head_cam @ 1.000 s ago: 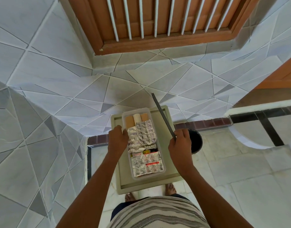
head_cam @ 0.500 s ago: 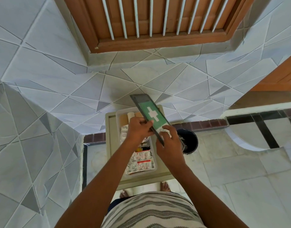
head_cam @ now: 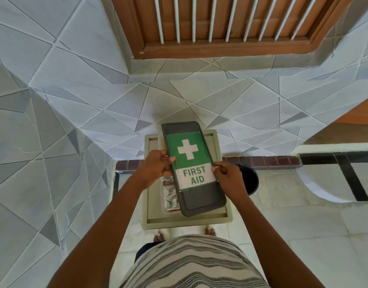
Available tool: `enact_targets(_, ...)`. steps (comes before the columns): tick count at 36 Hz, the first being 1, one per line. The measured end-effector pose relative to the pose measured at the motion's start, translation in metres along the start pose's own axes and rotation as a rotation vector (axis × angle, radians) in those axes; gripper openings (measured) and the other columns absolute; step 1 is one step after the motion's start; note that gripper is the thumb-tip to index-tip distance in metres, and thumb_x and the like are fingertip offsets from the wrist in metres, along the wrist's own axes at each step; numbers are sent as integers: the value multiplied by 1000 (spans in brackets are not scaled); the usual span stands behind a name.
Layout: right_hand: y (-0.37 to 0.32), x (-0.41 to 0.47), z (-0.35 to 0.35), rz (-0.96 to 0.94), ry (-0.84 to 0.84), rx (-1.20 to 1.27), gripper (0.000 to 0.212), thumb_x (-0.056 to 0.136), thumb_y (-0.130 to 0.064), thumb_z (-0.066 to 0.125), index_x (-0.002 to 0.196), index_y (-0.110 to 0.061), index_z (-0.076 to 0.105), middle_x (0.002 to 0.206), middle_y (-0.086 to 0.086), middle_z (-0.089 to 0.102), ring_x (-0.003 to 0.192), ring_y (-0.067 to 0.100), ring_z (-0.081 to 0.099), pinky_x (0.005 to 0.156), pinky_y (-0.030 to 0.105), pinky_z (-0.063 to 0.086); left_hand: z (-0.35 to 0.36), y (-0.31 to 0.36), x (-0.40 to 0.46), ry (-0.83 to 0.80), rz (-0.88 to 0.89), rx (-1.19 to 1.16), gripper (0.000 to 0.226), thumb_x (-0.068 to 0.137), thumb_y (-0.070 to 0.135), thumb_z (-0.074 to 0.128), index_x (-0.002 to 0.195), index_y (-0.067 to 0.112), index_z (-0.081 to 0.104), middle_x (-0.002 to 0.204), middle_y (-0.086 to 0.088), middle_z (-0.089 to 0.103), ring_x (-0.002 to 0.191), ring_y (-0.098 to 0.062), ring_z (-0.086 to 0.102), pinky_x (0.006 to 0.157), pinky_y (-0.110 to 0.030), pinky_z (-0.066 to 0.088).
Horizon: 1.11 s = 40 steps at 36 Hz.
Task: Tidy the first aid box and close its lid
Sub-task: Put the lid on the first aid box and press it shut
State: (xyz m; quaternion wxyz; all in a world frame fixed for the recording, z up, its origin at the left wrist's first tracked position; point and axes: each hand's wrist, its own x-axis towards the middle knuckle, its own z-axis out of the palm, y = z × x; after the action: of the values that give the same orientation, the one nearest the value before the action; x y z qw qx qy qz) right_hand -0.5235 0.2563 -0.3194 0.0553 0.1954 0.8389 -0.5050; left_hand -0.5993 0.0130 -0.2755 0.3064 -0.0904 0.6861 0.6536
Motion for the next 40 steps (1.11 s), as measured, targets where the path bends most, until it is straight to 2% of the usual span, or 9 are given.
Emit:
enact_targets(4, -1, -9, 16, -57, 11, -108, 14, 97, -24, 63, 107, -14, 68, 92, -1, 72, 85, 16, 70, 77, 40, 61, 1, -17, 0, 221, 117, 196, 16, 98, 9, 57, 107, 19, 67, 100, -1, 72, 95, -26, 72, 80, -46, 61)
enact_targets(7, -2, -13, 27, -103, 8, -210, 16, 99, -24, 59, 106, -12, 66, 94, 4, 73, 82, 19, 69, 74, 41, 61, 1, -26, 0, 333, 179, 407, 16, 100, 16, 55, 108, 12, 69, 93, 3, 71, 79, -7, 68, 67, -23, 58)
enact_targets(10, -6, -15, 38, -152, 3, -284, 17, 99, -22, 58, 102, -8, 67, 95, 9, 73, 83, 23, 68, 74, 42, 59, -4, -38, 8, 394, 200, 555, 23, 102, 18, 51, 98, 1, 66, 91, -5, 70, 72, -5, 65, 53, -8, 47)
enact_targets(12, -8, -15, 43, -179, 9, -321, 17, 98, -22, 58, 95, -7, 66, 91, 9, 70, 82, 25, 65, 73, 42, 57, -9, -49, 17, 412, 185, 582, 24, 103, 18, 48, 94, 1, 62, 94, -12, 65, 79, -13, 68, 55, -11, 52)
enact_targets(16, -13, -18, 54, -178, 41, -413, 18, 100, -18, 52, 94, -5, 62, 88, 7, 61, 79, 23, 61, 68, 36, 53, -14, -69, 34, 482, 154, 680, 21, 101, 23, 49, 85, 12, 56, 100, -11, 55, 89, -25, 69, 69, -39, 63)
enact_targets(21, -21, -26, 66, -180, 1, -626, 13, 100, -16, 52, 107, -6, 57, 103, 8, 55, 88, 24, 61, 69, 34, 57, -6, -69, 29, 516, 178, 749, 13, 98, 15, 54, 85, 14, 49, 103, -9, 41, 103, -30, 57, 83, -46, 58)
enact_targets(30, -16, -18, 71, -216, -3, -741, 17, 101, -18, 48, 112, -7, 55, 109, 9, 54, 94, 22, 58, 71, 31, 54, -3, -69, 31, 496, 191, 724, 6, 100, 13, 51, 95, 13, 48, 109, -10, 37, 111, -29, 50, 90, -41, 56)
enact_targets(36, -10, -9, 74, -215, 22, -723, 15, 100, -21, 51, 109, -10, 56, 106, 7, 55, 92, 20, 58, 72, 31, 57, -6, -69, 34, 485, 220, 696, 9, 101, 17, 49, 93, 12, 47, 109, -8, 36, 104, -23, 53, 82, -31, 56)
enact_targets(40, -10, -5, 75, -223, 28, -734, 14, 100, -24, 52, 107, -12, 56, 104, 5, 54, 90, 18, 58, 70, 30, 57, -5, -68, 34, 482, 216, 671, 8, 101, 16, 48, 96, 10, 50, 108, -7, 36, 101, -20, 50, 77, -24, 49)
